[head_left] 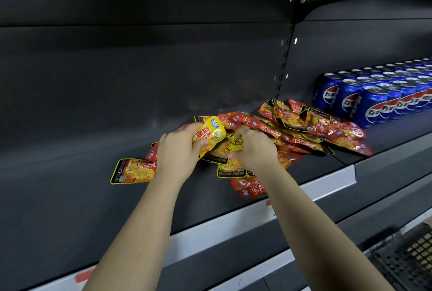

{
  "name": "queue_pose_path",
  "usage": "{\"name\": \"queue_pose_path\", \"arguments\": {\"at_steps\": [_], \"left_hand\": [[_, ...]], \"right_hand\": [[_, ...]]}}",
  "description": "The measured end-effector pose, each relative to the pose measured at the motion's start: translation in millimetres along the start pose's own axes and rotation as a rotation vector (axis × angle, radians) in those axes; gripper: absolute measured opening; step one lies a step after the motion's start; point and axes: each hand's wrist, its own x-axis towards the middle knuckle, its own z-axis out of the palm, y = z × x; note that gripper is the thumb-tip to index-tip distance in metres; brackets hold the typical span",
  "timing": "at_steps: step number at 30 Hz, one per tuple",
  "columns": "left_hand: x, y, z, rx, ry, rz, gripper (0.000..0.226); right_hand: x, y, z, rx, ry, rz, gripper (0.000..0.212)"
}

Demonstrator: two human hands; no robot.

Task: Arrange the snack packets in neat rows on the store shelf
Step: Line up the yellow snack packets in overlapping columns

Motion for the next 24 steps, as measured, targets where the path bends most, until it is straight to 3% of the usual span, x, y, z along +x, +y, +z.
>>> {"name": "queue_pose_path", "arguments": {"at_steps": [5,9,15,24], "left_hand": [[0.6,-3.3,2.6,0.031,0.018,0.007,0.04],[-0.7,-5.6,3.9,0.059,0.002,-0.006,0.038],[-1.9,-11.9,-11.9,0.12,-0.006,0.015,0.035],[-34.0,-77.9,-80.0,0.168,0.006,0.037,0.028]], "right_hand": [[-1.3,4.8,-15.4,0.198,-0.057,-0.003,0.044],[-6.6,3.8,-37.3,0.196,-0.075,-0.048,0.032],[-19.2,2.0,-54.7,0.334,0.03,-0.087,0.028],[-35.8,-76.2,-22.1,0.499,-0.056,-0.19,0.022]]}}
